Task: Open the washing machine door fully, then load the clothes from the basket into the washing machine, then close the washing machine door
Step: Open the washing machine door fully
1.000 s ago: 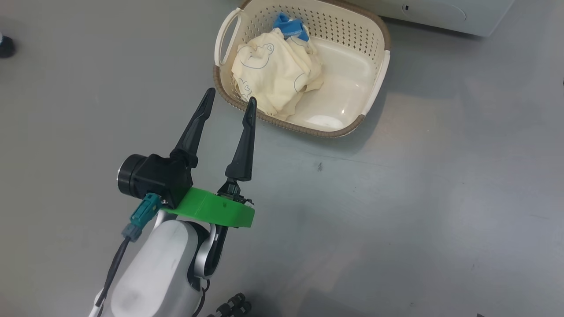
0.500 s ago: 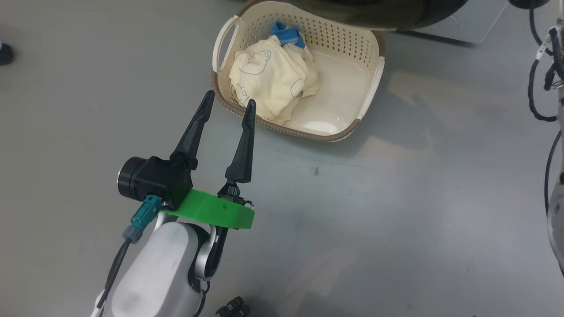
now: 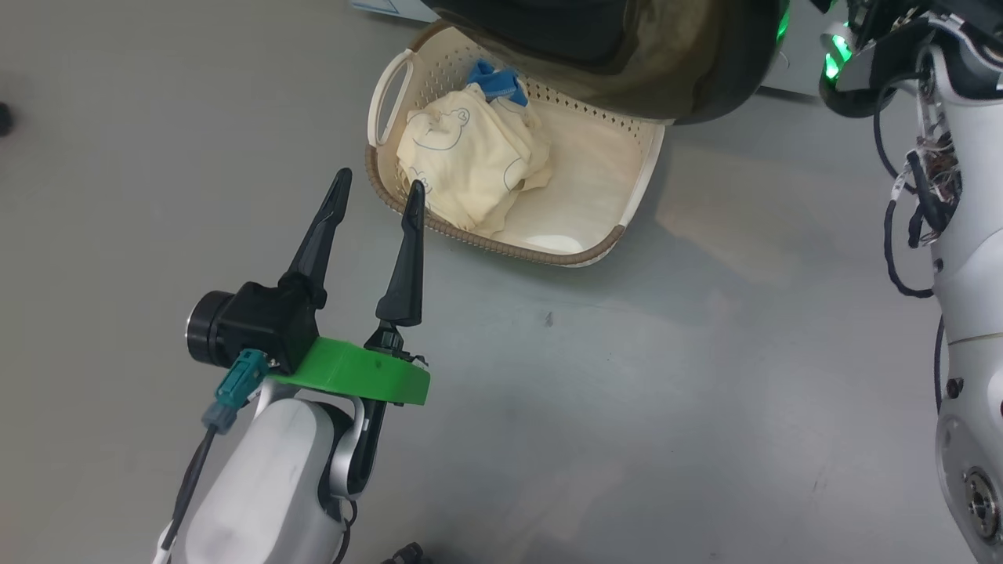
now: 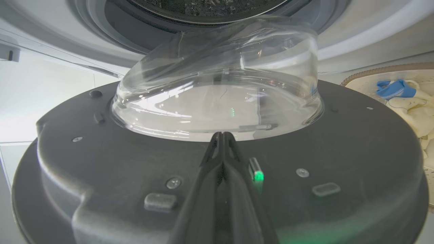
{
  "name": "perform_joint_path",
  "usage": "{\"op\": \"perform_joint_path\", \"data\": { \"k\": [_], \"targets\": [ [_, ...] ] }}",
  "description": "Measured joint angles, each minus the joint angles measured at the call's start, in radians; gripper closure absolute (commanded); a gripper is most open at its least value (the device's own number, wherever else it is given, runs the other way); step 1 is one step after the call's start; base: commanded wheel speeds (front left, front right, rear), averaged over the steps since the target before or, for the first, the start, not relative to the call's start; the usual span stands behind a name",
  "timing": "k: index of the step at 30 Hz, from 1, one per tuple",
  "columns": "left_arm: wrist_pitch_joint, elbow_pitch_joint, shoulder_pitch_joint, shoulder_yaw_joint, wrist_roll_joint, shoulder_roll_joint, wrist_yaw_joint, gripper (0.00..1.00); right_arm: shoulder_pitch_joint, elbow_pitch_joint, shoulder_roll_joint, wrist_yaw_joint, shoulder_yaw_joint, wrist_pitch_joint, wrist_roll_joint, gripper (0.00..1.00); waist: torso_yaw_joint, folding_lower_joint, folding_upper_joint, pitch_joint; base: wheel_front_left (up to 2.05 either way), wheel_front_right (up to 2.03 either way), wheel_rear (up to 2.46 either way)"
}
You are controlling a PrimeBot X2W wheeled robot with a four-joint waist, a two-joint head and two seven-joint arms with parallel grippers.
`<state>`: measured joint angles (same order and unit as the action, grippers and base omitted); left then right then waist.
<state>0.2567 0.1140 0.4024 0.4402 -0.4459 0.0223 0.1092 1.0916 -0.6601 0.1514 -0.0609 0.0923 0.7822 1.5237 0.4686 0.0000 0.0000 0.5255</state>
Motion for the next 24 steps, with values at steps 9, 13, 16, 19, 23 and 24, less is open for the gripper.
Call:
{"op": "perform_joint_path", "data": {
  "k": [9,13,16,19,23,24],
  "targets": [
    [0.000,0.035,-0.038,-0.017,0.015,0.000,0.000,0.00,-0.127,0.062,-0.032,-0.030,0.017,0.040,0.034,1.00,-0.035,0.0000,0.0000,-0.056,0.00,0.00,0.00],
    [0.000,0.040,-0.048,-0.017,0.015,0.000,0.001,0.00,-0.168,0.092,-0.043,-0.035,0.024,0.039,0.035,1.00,-0.043,0.0000,0.0000,-0.083,0.00,0.00,0.00],
    [0.000,0.049,-0.065,-0.018,0.015,0.001,0.001,0.00,-0.209,0.115,-0.057,-0.040,0.042,0.034,0.037,1.00,-0.047,0.0000,0.0000,-0.103,0.00,0.00,0.00],
    [0.000,0.062,-0.078,-0.018,0.015,0.001,0.001,0.00,-0.255,0.135,-0.066,-0.044,0.059,0.030,0.044,1.00,-0.049,0.0000,0.0000,-0.126,0.00,0.00,0.00],
    [0.000,0.069,-0.092,-0.021,0.015,0.001,0.001,0.00,-0.302,0.154,-0.069,-0.044,0.080,0.019,0.044,1.00,-0.048,0.0000,0.0000,-0.154,0.00,0.00,0.00],
    [0.000,0.072,-0.098,-0.021,0.015,0.001,0.001,0.00,-0.314,0.157,-0.070,-0.045,0.084,0.012,0.044,1.00,-0.046,0.0000,0.0000,-0.162,0.00,0.00,0.00]
  ]
}}
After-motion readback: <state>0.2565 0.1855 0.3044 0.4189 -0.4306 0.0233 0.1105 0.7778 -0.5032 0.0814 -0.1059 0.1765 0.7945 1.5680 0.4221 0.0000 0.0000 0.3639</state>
